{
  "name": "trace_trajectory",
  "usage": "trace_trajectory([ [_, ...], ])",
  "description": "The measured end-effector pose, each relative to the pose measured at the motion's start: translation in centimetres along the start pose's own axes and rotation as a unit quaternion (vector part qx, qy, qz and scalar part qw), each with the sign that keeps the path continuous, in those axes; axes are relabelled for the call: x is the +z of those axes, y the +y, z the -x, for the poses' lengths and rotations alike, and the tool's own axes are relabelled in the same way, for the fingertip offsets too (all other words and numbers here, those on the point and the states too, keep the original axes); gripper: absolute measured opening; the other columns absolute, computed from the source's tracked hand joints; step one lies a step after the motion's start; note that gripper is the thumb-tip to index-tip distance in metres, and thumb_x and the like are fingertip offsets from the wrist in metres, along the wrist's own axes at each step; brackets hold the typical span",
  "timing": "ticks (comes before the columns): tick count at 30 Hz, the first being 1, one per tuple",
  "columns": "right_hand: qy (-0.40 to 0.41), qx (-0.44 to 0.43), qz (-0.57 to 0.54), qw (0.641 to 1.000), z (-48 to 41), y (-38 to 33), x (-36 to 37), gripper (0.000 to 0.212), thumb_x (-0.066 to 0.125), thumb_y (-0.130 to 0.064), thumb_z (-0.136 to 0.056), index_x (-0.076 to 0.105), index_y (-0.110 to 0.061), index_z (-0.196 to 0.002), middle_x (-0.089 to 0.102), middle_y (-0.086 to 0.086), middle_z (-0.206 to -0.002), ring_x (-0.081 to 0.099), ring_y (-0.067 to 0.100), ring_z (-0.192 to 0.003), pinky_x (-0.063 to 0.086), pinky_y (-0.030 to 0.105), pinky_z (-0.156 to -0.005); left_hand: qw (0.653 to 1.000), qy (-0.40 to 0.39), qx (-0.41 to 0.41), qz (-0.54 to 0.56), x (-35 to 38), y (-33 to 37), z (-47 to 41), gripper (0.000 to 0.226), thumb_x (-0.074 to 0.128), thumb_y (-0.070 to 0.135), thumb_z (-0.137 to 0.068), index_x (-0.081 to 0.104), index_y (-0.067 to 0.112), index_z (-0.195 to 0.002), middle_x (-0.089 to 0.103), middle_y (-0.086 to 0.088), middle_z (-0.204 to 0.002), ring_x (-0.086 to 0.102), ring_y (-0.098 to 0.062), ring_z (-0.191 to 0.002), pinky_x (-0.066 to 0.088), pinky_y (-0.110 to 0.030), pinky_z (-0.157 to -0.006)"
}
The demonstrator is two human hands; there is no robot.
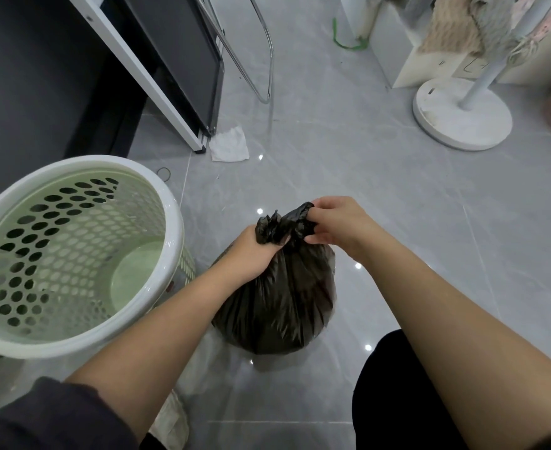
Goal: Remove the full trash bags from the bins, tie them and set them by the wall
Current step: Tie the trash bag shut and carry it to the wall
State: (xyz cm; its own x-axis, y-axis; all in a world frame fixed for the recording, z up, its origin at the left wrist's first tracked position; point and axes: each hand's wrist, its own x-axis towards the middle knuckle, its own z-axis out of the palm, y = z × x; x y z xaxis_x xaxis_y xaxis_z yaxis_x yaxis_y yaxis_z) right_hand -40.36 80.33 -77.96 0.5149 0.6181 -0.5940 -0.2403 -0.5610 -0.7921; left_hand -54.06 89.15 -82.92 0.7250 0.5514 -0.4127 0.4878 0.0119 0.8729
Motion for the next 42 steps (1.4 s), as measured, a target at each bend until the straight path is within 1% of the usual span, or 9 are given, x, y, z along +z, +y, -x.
trace_trajectory([
  [8,-0.019,-0.012,0.100,0.995,-0.3,0.5,-0.6,0.026,0.058,-0.021,-0.085,0.063,-0.020,-0.111,0.064,0.000,-0.101,0.058,0.012,-0.081,0.050,0.026,-0.064,0.998,0.058,0.009,0.038,0.2,-0.3,-0.3,0.044,0.053,0.058,-0.071,0.065,0.031,-0.103,0.069,0.002,-0.106,0.063,-0.018,-0.103,0.048,-0.047,-0.097],
  [11,-0.118,-0.004,0.185,0.976,0.1,0.8,-1.1,0.033,0.066,-0.029,-0.083,0.061,-0.026,-0.116,0.066,-0.009,-0.108,0.061,0.009,-0.093,0.048,0.023,-0.070,0.995,0.070,0.018,0.068,-0.2,0.6,0.1,0.008,0.058,0.030,-0.087,0.065,0.030,-0.090,0.069,0.007,-0.094,0.063,-0.011,-0.094,0.051,-0.036,-0.090],
  [15,-0.080,-0.043,0.344,0.935,-0.6,1.7,-0.5,0.023,0.073,-0.023,-0.079,0.070,-0.013,-0.099,0.071,0.006,-0.098,0.065,0.022,-0.095,0.052,0.035,-0.084,0.991,0.076,0.025,0.111,-0.6,0.5,0.1,0.016,0.055,0.015,-0.093,0.063,0.027,-0.085,0.064,0.012,-0.084,0.059,0.001,-0.079,0.048,-0.016,-0.070],
  [19,-0.055,-0.083,0.246,0.964,-1.0,1.7,0.5,0.007,0.071,-0.012,-0.079,0.066,-0.010,-0.074,0.064,0.009,-0.077,0.061,0.021,-0.077,0.052,0.032,-0.073,0.991,0.052,0.054,0.107,-1.2,0.4,0.2,0.029,0.068,0.006,-0.083,0.059,-0.003,-0.108,0.065,-0.009,-0.100,0.061,-0.012,-0.091,0.048,-0.026,-0.082],
  [25,-0.089,-0.095,0.045,0.991,-0.8,1.1,1.1,0.021,0.061,0.006,-0.083,0.063,0.009,-0.104,0.063,0.015,-0.087,0.061,0.018,-0.075,0.055,0.020,-0.067,0.996,-0.005,0.084,0.042,-2.0,-0.1,0.0,0.056,0.085,0.009,-0.063,0.056,0.025,-0.108,0.064,0.008,-0.105,0.061,-0.003,-0.099,0.047,-0.016,-0.088],
  [31,-0.113,-0.116,-0.001,0.987,-0.5,0.6,0.9,0.012,0.060,0.003,-0.087,0.068,0.004,-0.096,0.068,0.010,-0.084,0.066,0.015,-0.074,0.057,0.024,-0.075,0.994,0.020,0.104,0.025,-1.9,0.6,0.2,0.022,0.075,0.009,-0.077,0.065,0.028,-0.081,0.064,0.017,-0.078,0.059,0.011,-0.069,0.044,-0.012,-0.072],
  [34,-0.115,-0.134,0.025,0.984,-0.2,0.4,0.5,0.014,0.058,-0.006,-0.090,0.071,-0.004,-0.092,0.070,0.000,-0.077,0.065,0.008,-0.070,0.052,0.016,-0.069,0.997,0.037,0.066,0.011,-2.3,0.8,0.2,0.010,0.068,0.018,-0.084,0.065,0.023,-0.076,0.064,0.006,-0.078,0.061,-0.008,-0.078,0.045,-0.025,-0.075],
  [38,-0.149,-0.144,0.111,0.972,-0.4,0.4,1.0,0.024,0.051,-0.017,-0.096,0.067,-0.015,-0.113,0.070,-0.001,-0.110,0.065,0.002,-0.094,0.051,0.017,-0.082,0.991,0.027,0.080,-0.100,-3.2,1.4,-0.3,0.012,0.058,0.015,-0.089,0.064,0.016,-0.080,0.057,0.000,-0.090,0.054,-0.017,-0.088,0.042,-0.029,-0.080],
  [42,-0.219,-0.138,0.276,0.926,-2.0,1.0,3.0,0.048,0.054,-0.033,-0.081,0.046,-0.036,-0.128,0.043,-0.013,-0.133,0.029,0.017,-0.139,0.023,0.041,-0.115,0.925,0.008,0.141,-0.354,-5.2,3.8,0.2,0.026,0.045,0.020,-0.091,0.058,0.032,-0.074,0.044,0.003,-0.099,0.046,-0.017,-0.088,0.039,-0.032,-0.070],
])
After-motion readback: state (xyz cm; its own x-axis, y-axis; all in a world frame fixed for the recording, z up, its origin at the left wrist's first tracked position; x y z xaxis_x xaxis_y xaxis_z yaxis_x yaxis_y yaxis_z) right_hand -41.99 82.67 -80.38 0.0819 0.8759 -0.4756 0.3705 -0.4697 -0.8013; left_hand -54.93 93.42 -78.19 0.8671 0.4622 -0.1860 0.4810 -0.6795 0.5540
